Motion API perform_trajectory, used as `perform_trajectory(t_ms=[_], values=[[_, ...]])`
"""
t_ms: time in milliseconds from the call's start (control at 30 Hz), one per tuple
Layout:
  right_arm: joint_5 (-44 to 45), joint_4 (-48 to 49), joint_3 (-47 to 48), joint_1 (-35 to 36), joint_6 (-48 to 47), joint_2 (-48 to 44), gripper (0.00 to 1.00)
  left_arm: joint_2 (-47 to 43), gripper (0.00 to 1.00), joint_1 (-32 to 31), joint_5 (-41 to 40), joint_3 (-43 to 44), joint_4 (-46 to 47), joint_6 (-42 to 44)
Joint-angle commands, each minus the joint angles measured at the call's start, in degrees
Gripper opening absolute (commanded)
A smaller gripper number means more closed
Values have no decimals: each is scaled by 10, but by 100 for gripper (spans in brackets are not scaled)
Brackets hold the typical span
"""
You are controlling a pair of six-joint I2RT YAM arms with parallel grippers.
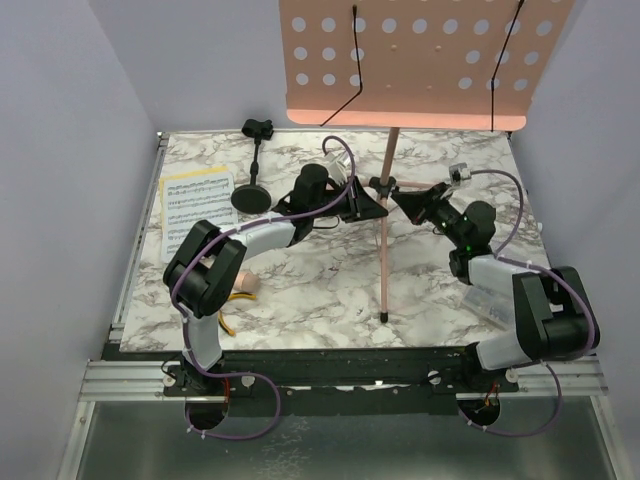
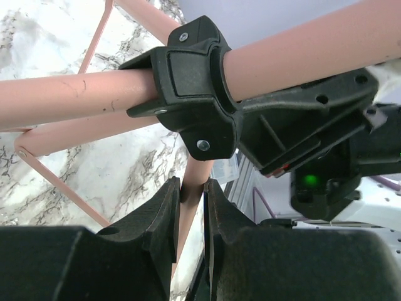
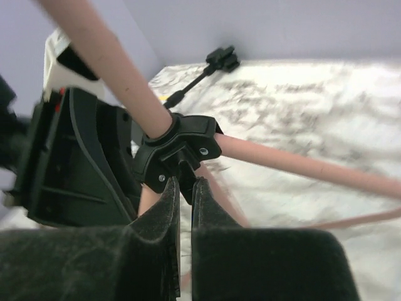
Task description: Set up the instrument practice props
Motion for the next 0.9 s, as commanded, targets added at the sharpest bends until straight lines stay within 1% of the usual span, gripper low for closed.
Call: perform_trajectory(t_ms=[0, 67, 133, 167, 267, 300, 333, 400, 467, 500, 567, 633, 733, 867], values=[[70, -324, 103, -3, 214, -46, 0, 55, 22, 11, -37, -33, -138, 18], [80, -466, 169, -5, 242, -38, 0, 55, 22, 10, -40, -34, -138, 19], [109, -567, 206, -4, 291, -37, 0, 57, 22, 10, -39, -33, -138, 20], [124, -613, 214, -8, 337, -39, 0, 59, 21, 10, -38, -33, -137, 17], [101, -677, 210, -36, 461, -48, 0, 59, 22, 9, -41, -34, -138, 20], [73, -681, 203, -47, 499, -50, 0, 59, 21, 9, -43, -35, -138, 22], [44, -658, 189, -57, 539, -53, 0, 60, 22, 9, -42, -34, -138, 22], [-5, -590, 159, -68, 623, -58, 0, 60, 22, 8, -40, -33, -138, 21], [-24, -534, 148, -70, 666, -55, 0, 57, 22, 8, -40, -33, -137, 21], [-25, -535, 156, -70, 669, -51, 0, 56, 22, 8, -41, -34, -137, 22], [-17, -572, 177, -71, 660, -46, 0, 54, 22, 8, -39, -33, -138, 23], [-9, -589, 174, -74, 667, -52, 0, 53, 23, 7, -37, -33, -138, 23], [9, -548, 122, -79, 726, -75, 0, 49, 23, 6, -35, -32, -137, 25], [19, -442, 53, -83, 834, -93, 0, 50, 23, 5, -34, -30, -138, 27]])
